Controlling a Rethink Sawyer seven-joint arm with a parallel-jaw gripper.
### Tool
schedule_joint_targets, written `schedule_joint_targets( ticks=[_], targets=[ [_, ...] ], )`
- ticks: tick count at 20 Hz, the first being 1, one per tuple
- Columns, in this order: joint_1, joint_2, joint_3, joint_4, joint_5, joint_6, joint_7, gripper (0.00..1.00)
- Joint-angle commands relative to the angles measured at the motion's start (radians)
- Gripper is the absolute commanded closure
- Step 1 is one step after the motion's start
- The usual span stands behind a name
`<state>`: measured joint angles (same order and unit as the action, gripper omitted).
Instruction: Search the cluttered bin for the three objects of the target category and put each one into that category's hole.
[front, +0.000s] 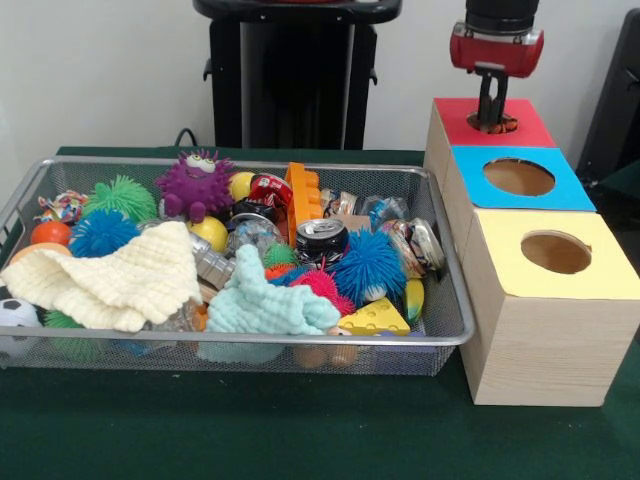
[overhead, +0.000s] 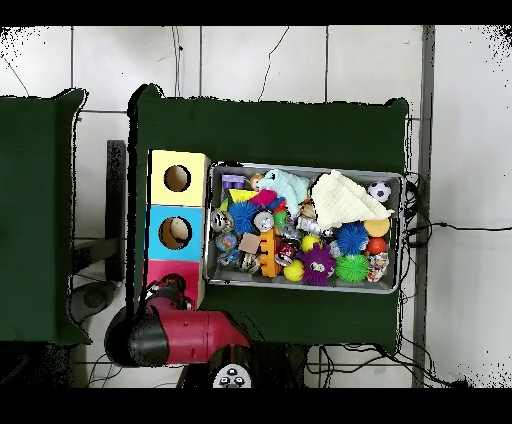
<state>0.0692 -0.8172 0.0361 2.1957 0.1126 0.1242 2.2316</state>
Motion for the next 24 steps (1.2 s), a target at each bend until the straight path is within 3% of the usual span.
schedule_joint_targets(
  ticks=[1, 4, 7, 11, 16, 24],
  targets=[
    [-0.038, 0.144, 0.074, -0.062, -0.026, -0.19, 0.141, 1.0],
    [-0.057, 0.211, 0.1, -0.071, -0.036, -0.266, 0.146, 1.0],
    [-0.061, 0.229, 0.106, -0.075, -0.032, -0.282, 0.139, 1.0],
    [-0.059, 0.174, 0.101, -0.057, -0.007, -0.201, 0.117, 1.0],
    [-0.035, 0.04, 0.073, -0.025, 0.026, -0.034, 0.104, 1.0],
    [-0.003, -0.05, 0.045, -0.03, 0.04, 0.11, 0.119, 1.0]
  ],
)
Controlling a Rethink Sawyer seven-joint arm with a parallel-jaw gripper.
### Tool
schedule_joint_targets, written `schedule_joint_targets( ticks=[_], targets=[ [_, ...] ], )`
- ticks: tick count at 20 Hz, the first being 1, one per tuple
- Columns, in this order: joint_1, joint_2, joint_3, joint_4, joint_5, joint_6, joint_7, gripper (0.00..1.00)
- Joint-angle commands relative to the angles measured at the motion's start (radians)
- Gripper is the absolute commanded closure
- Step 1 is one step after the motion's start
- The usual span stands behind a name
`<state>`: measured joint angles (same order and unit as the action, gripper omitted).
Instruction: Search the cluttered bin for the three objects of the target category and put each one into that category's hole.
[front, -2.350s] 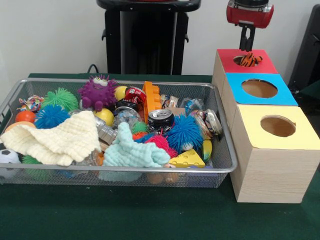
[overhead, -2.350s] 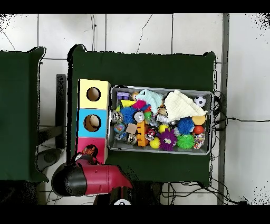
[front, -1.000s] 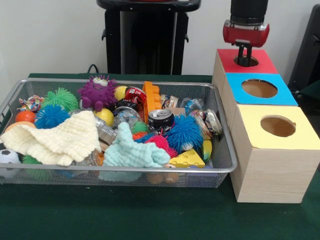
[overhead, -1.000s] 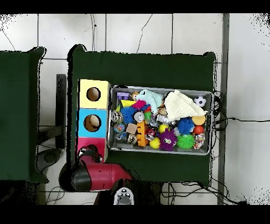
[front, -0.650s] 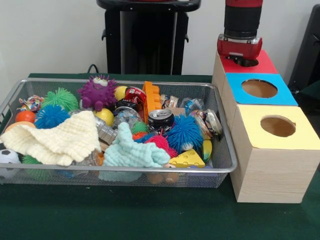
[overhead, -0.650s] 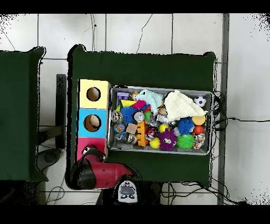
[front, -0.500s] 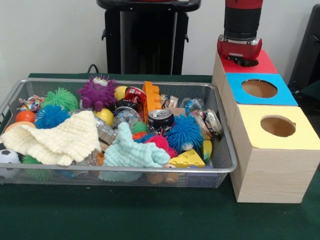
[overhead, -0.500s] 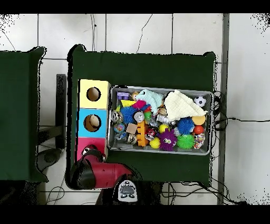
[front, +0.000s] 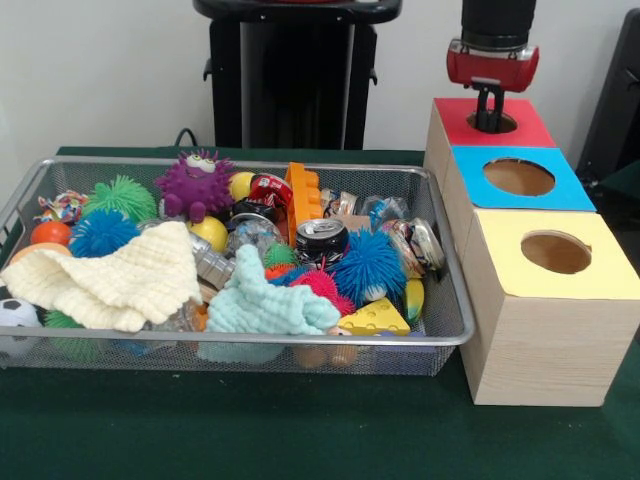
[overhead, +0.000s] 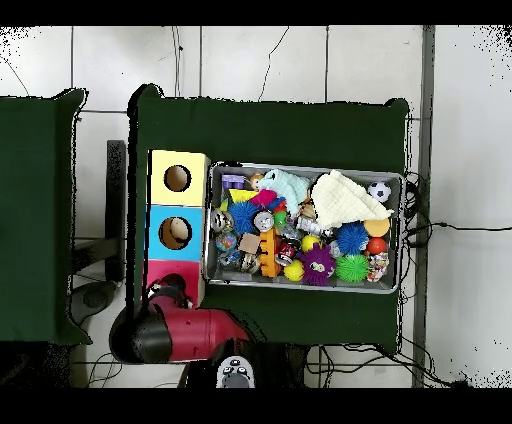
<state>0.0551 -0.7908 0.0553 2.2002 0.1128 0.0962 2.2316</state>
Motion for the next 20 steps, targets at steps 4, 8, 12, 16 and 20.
schedule_joint_targets(
  ticks=[4, 8, 12, 16, 20],
  targets=[
    [0.02, -0.096, 0.023, -0.035, 0.042, 0.166, 0.129, 1.0],
    [0.015, -0.1, 0.026, -0.035, 0.038, 0.173, 0.126, 1.0],
    [0.001, -0.096, 0.034, -0.039, 0.03, 0.173, 0.11, 1.0],
    [-0.024, -0.09, 0.049, -0.038, 0.02, 0.163, 0.091, 1.0],
    [-0.043, -0.092, 0.055, -0.045, 0.008, 0.173, 0.069, 1.0]
  ],
)
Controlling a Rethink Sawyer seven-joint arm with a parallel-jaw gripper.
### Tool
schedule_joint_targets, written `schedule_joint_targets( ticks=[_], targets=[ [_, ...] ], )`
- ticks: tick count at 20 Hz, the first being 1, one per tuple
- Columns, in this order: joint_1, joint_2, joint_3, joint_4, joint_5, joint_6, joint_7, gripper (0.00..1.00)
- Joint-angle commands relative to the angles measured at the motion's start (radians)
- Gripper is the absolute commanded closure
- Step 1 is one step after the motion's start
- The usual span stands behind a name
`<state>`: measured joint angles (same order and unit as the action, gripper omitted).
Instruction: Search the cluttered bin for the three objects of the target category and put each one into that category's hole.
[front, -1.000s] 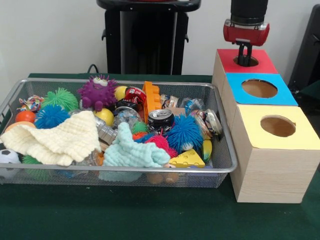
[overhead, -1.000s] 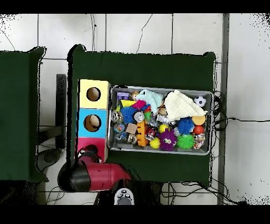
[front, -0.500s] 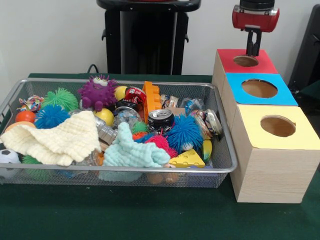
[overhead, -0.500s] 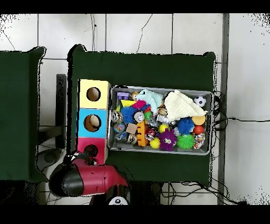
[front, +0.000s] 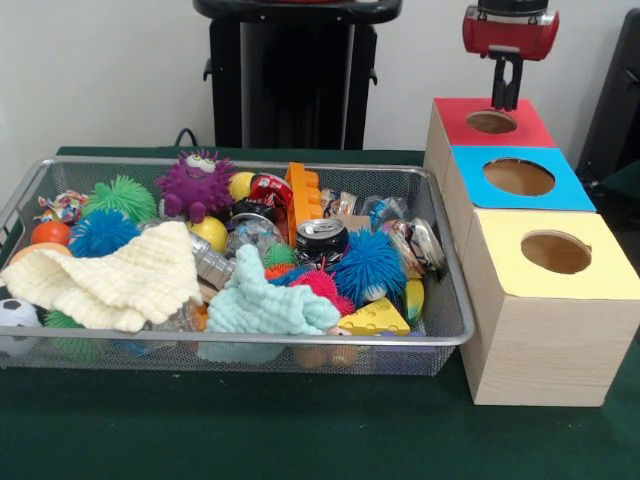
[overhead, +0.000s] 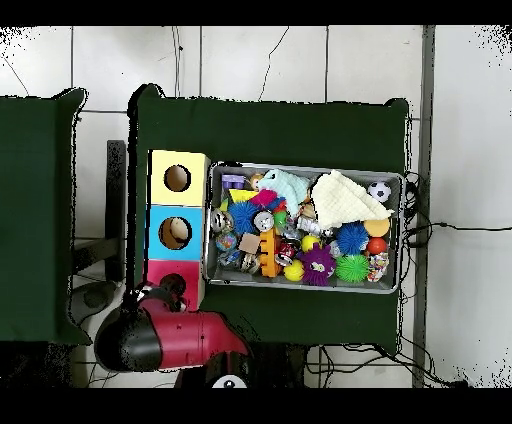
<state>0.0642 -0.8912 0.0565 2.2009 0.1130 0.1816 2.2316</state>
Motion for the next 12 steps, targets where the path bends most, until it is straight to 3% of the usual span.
schedule_joint_targets(
  ticks=[1, 12],
  targets=[
    [-0.056, 0.009, 0.054, -0.049, 0.004, 0.091, 0.063, 1.0],
    [-0.125, -0.025, 0.039, -0.127, -0.074, 0.223, -0.049, 1.0]
  ],
)
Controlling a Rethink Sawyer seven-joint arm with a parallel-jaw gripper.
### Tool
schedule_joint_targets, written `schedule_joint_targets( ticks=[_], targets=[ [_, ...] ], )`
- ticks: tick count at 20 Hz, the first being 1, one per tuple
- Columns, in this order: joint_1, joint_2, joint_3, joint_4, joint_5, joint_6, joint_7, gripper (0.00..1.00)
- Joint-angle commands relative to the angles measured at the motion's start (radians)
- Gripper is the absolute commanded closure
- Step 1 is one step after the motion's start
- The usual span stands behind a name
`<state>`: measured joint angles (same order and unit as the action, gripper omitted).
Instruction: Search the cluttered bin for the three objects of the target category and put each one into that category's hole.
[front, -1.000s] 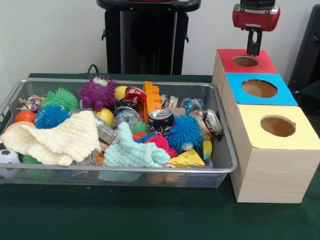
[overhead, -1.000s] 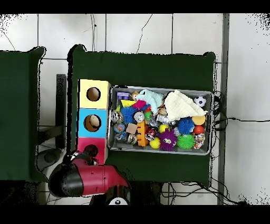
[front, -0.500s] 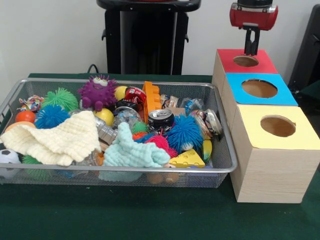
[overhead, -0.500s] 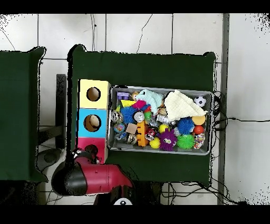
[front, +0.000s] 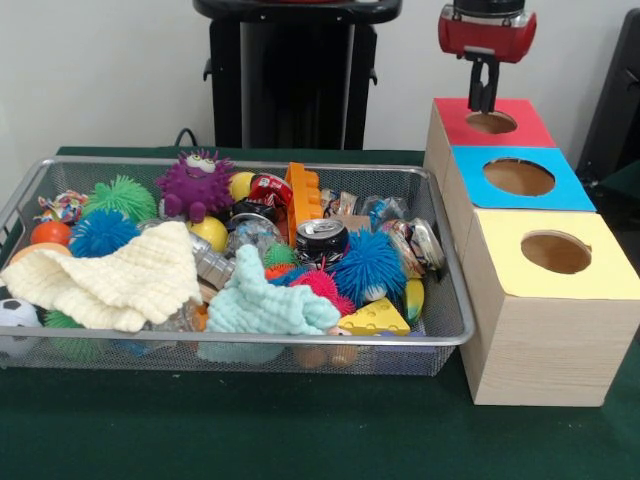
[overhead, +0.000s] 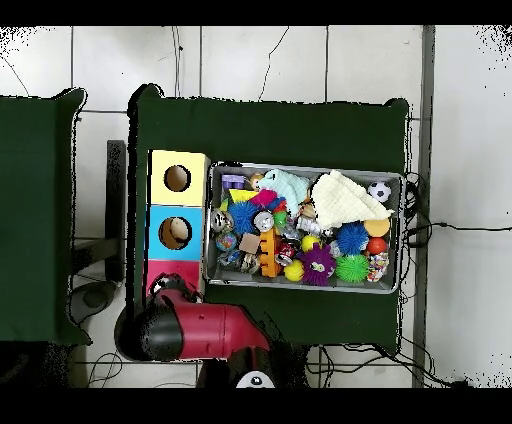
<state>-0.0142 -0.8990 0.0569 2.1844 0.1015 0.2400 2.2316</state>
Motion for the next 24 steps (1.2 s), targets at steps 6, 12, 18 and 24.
schedule_joint_targets(
  ticks=[6, 12, 18, 24],
  targets=[
    [-0.083, -0.004, 0.067, -0.127, -0.098, 0.166, -0.059, 1.0],
    [-0.113, 0.016, 0.093, -0.133, -0.131, 0.141, -0.061, 1.0],
    [-0.19, 0.083, 0.144, -0.185, -0.196, 0.105, -0.121, 1.0],
    [-0.244, 0.13, 0.192, -0.221, -0.257, 0.089, -0.126, 1.0]
  ],
)
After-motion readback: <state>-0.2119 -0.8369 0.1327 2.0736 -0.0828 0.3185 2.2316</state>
